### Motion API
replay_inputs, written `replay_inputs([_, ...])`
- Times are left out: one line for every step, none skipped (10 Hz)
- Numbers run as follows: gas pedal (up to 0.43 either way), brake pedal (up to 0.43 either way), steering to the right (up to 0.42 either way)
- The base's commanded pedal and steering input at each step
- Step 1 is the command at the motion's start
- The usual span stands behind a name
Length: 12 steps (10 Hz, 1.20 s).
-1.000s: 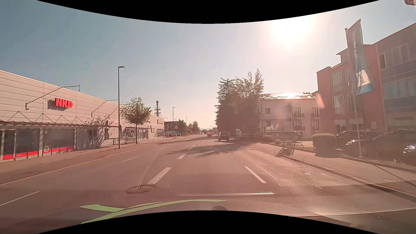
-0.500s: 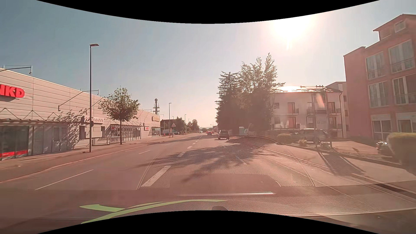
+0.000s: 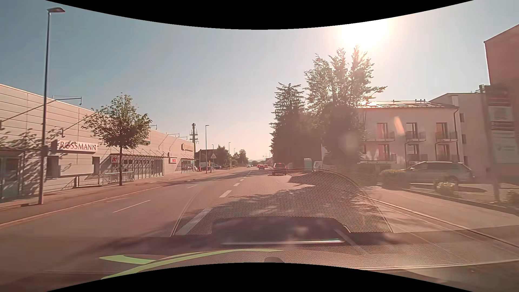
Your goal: Follow the waypoints while adhering to traffic rules and regulations
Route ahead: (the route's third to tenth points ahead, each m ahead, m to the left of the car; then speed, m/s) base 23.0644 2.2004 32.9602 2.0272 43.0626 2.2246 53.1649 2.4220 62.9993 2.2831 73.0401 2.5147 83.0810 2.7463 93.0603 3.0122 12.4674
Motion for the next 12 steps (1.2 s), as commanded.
replay_inputs([0.000, 0.000, -0.002])
replay_inputs([0.000, 0.000, -0.002])
replay_inputs([0.000, 0.000, -0.002])
replay_inputs([0.000, 0.000, -0.002])
replay_inputs([0.000, 0.000, -0.002])
replay_inputs([0.000, 0.000, -0.002])
replay_inputs([0.000, 0.000, -0.002])
replay_inputs([0.000, 0.000, -0.002])
replay_inputs([0.000, 0.000, -0.002])
replay_inputs([0.000, 0.000, -0.001])
replay_inputs([0.000, 0.000, -0.001])
replay_inputs([0.000, 0.000, -0.002])
